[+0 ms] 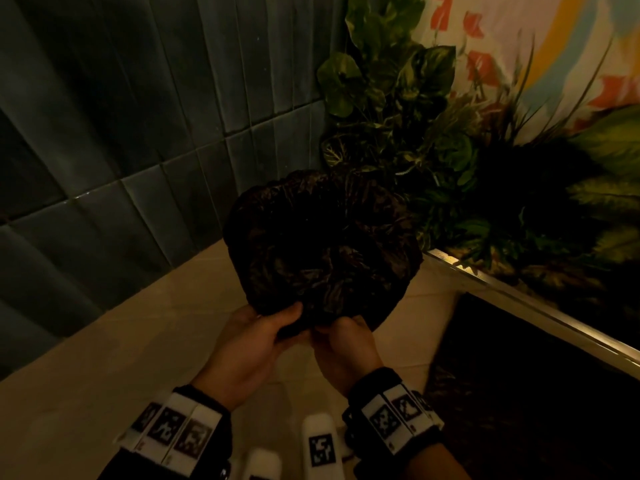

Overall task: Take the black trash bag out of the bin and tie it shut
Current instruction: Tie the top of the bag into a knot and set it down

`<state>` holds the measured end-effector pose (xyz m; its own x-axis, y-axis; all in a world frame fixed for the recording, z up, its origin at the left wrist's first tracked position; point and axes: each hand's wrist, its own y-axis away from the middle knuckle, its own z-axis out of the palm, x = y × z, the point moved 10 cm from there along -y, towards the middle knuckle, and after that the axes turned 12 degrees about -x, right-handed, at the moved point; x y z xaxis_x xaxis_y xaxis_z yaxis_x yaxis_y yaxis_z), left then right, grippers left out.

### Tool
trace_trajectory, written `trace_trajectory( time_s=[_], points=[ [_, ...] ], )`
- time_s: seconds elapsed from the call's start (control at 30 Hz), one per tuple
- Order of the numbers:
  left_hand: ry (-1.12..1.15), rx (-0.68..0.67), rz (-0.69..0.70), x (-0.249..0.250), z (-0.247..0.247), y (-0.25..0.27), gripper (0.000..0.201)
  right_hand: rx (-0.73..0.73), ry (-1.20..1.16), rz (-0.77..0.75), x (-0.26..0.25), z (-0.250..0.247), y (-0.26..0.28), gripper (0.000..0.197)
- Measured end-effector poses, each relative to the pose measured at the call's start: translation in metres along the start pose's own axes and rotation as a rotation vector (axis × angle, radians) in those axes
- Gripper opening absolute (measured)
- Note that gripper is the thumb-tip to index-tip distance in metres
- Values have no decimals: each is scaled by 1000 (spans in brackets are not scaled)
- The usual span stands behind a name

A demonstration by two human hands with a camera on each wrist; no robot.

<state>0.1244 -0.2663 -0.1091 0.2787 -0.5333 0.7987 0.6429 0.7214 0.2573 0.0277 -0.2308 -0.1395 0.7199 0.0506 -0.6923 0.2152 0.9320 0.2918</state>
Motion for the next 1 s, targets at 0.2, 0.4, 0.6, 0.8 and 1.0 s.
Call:
trace_trajectory(
  time_s=[0.2,0.4,0.6,0.8,1.0],
  points=[
    [193,-19,-62,-14,-5,-12,46,-20,-158,-41,-8,-10,12,29],
    [18,-6,-37,-9,-1,-24,44,50,-146,-63,-3,-5,30,36],
    [-118,-87,-86,-11,3,-21,44,111,33,-40,-6,11,19,45],
    [-147,-21,-138,-10,-6,-9,37,49,-112,49,-1,12,15,14],
    [-371,402,121,22,-44,22,33,5,-178,27,-1,11,14,31]
  ],
)
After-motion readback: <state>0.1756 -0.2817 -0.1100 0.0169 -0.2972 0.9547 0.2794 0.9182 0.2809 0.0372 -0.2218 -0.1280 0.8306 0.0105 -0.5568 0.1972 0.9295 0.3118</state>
